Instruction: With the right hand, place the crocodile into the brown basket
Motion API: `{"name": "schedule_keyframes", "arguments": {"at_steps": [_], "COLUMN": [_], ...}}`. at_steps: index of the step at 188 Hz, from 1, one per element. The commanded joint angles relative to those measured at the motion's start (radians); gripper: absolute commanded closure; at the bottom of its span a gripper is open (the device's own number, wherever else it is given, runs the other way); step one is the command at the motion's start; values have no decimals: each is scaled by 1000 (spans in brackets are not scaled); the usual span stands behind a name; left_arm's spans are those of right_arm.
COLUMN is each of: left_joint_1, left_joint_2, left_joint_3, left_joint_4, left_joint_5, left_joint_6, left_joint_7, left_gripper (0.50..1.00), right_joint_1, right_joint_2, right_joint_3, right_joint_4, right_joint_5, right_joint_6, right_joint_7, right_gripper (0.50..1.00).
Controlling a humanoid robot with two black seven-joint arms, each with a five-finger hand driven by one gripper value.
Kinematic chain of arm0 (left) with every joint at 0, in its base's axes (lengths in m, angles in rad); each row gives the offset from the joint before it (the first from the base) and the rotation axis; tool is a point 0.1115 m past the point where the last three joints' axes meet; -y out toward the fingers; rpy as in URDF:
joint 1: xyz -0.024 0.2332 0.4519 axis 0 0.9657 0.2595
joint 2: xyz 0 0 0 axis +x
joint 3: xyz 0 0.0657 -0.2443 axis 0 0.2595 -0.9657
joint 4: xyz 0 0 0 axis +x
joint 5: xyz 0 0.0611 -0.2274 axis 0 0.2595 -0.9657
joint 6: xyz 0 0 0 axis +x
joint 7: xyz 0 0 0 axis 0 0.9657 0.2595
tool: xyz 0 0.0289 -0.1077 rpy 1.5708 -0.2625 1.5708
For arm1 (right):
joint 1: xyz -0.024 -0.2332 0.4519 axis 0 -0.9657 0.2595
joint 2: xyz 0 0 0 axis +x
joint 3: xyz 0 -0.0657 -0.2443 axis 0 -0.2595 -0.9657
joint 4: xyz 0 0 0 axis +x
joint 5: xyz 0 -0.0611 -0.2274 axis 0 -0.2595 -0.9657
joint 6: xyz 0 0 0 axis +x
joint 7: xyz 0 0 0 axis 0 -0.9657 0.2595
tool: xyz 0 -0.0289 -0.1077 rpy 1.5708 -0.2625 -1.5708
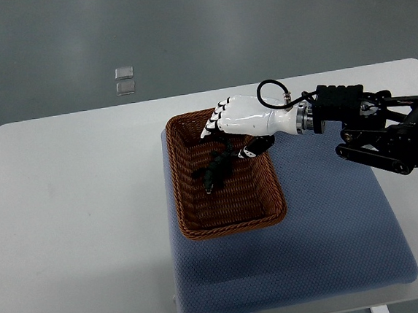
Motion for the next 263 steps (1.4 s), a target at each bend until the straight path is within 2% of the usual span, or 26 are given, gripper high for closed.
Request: {"name": "schedule_keyframes", "arguments": {"at_steps": [1, 56, 94, 143, 165, 236, 263], "left_joint_1": [0, 0, 0, 0, 0, 0, 0], "left_joint_2": [0, 0, 0, 0, 0, 0, 0], "left_joint_3": [0, 0, 0, 0, 0, 0, 0], "left_joint_4": [0, 0, 0, 0, 0, 0, 0], "left_joint_5": [0, 0, 0, 0, 0, 0, 0], "left_joint_6": [0, 0, 0, 0, 0, 0, 0], "left_joint_7": [0, 0, 0, 0, 0, 0, 0], "left_gripper": [500, 500, 500, 500, 500, 500, 500], "right_joint_1": [-2, -32, -55, -91, -111, -161, -204], "right_joint_2": [-1, -17, -6, -15, -11, -28, -28], "right_joint_3": [16, 105, 106, 106, 106, 148, 237], "right_joint_4": [-7, -49, -153, -234, -274, -280, -280], "right_joint_5": [12, 176, 457, 873, 1038, 1523, 1603], "right_joint_6": [-4, 8, 5, 20, 14, 23, 79], "right_joint_7": [-3, -9, -14, -14, -12, -14, -15], "right_gripper": [740, 724, 718, 664, 609, 599, 597]}}
